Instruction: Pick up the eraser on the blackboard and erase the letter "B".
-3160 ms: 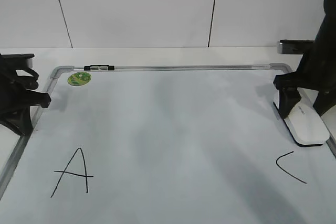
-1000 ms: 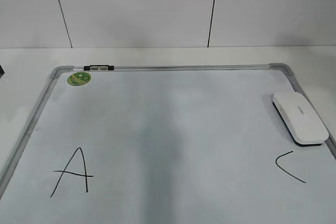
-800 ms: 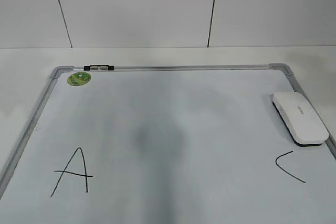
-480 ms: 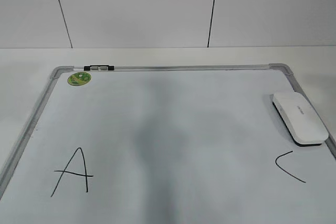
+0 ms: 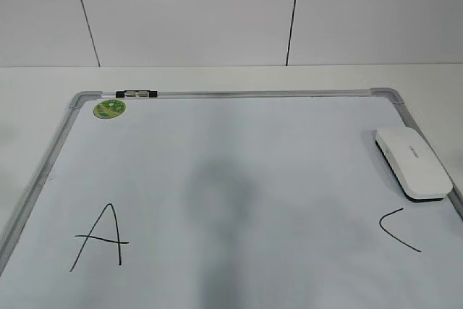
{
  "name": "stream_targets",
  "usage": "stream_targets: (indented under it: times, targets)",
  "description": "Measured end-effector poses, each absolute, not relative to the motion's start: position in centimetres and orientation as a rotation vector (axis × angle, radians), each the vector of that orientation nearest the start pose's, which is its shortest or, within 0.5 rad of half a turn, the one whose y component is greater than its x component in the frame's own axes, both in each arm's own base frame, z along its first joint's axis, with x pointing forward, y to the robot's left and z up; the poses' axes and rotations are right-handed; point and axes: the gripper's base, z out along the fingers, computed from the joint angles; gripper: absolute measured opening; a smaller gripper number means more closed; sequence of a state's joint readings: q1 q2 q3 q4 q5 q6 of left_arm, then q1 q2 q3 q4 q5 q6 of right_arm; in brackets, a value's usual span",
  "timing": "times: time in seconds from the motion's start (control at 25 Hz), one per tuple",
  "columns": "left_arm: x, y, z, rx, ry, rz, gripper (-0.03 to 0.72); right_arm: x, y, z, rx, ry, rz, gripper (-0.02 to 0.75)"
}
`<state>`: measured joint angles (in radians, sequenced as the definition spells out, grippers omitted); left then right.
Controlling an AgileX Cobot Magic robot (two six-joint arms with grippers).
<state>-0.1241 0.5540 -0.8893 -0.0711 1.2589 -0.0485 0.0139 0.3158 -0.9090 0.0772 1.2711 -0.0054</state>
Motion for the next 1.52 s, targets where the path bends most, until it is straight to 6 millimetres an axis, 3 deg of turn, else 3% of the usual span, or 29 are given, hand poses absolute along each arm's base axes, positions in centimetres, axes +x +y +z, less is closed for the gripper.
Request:
stream_targets:
  times: [0.32, 0.52, 0.72, 0.8, 1.12, 1.52]
  targets:
    - [-0.5, -0.6, 33.5, 0.098, 2.215, -0.182, 0.314, -3.1, 0.6, 33.0, -0.1, 2.089, 0.053, 0.586]
    - [-2.9, -0.1, 31.7, 0.094, 2.12, -0.166, 0.314, -3.2, 0.4, 30.0, -0.105, 2.118, 0.024, 0.586]
    - [-2.6, 0.0, 28.8, 0.092, 2.17, -0.141, 0.313, -2.4, 0.3, 27.4, -0.118, 2.191, 0.006, 0.585]
    - [-2.3, -0.1, 28.2, 0.093, 2.192, -0.144, 0.31, -2.3, 0.3, 27.2, -0.124, 2.195, 0.003, 0.585]
    - [-0.9, -0.2, 28.0, 0.085, 2.097, -0.156, 0.309, -1.8, 0.3, 27.3, -0.123, 2.148, -0.005, 0.585]
    - [-0.8, -0.2, 27.9, 0.084, 2.089, -0.155, 0.309, -1.2, 0.3, 26.8, -0.119, 2.13, 0.003, 0.585]
